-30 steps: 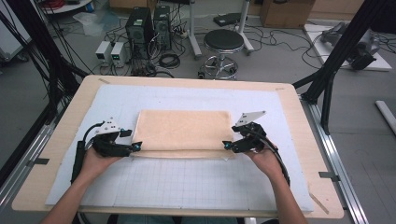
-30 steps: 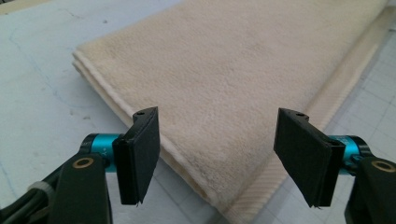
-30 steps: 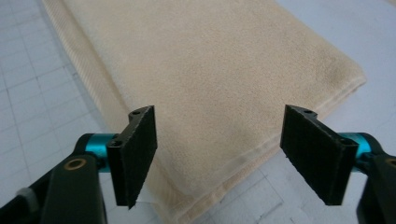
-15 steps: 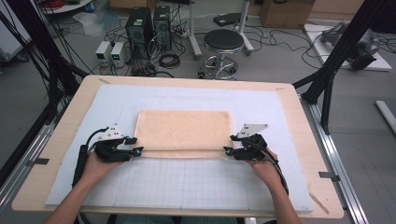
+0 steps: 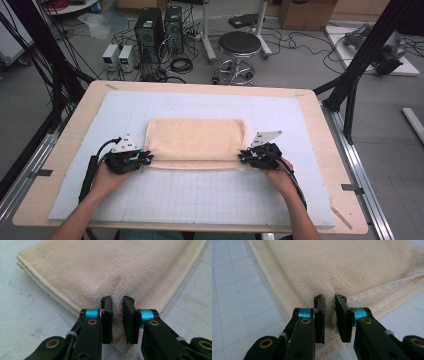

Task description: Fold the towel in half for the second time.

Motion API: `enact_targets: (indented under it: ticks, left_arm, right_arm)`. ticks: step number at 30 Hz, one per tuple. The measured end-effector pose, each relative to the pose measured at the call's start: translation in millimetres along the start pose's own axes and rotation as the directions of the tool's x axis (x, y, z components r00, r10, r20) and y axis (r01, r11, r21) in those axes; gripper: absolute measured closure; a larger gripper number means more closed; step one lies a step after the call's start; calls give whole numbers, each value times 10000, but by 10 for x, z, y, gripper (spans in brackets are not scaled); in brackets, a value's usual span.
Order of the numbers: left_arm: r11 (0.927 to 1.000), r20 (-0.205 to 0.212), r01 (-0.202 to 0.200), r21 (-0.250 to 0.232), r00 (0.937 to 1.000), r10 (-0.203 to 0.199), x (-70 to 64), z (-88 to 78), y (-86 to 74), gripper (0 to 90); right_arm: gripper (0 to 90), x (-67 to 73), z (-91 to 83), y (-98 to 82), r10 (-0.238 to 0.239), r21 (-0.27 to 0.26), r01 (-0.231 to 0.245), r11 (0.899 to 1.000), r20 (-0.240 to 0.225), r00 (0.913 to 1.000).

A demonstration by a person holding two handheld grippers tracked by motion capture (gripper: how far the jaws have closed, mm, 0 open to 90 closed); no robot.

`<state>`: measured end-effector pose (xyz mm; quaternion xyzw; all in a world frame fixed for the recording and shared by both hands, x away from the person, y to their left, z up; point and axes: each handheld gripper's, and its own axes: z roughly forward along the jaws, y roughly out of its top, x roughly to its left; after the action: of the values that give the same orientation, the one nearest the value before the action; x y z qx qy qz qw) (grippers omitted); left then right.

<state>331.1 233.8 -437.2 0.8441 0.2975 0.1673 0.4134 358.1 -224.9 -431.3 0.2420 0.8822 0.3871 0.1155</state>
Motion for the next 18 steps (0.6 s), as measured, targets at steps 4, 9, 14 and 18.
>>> enact_targets:
  ticks: [4,9,14,18]
  left_arm:
    - [9999,-29,103,-131,9999,-103,1,-21,22,812]
    - [9992,-144,154,-359,9998,-159,6,-70,61,825]
    - [9976,-145,299,-622,9994,-308,35,-125,106,828]
    - [9968,-201,215,-776,9995,-231,40,-181,171,829]
  right_arm:
    - [805,-29,-23,-8,229,-107,-230,9997,-132,9997]
    - [814,-27,-71,28,280,-105,-281,9996,-104,9996]
    - [816,-45,-166,99,307,-369,-311,9988,-108,9995]
    - [817,-39,-245,166,296,-475,-297,9984,-36,9996]
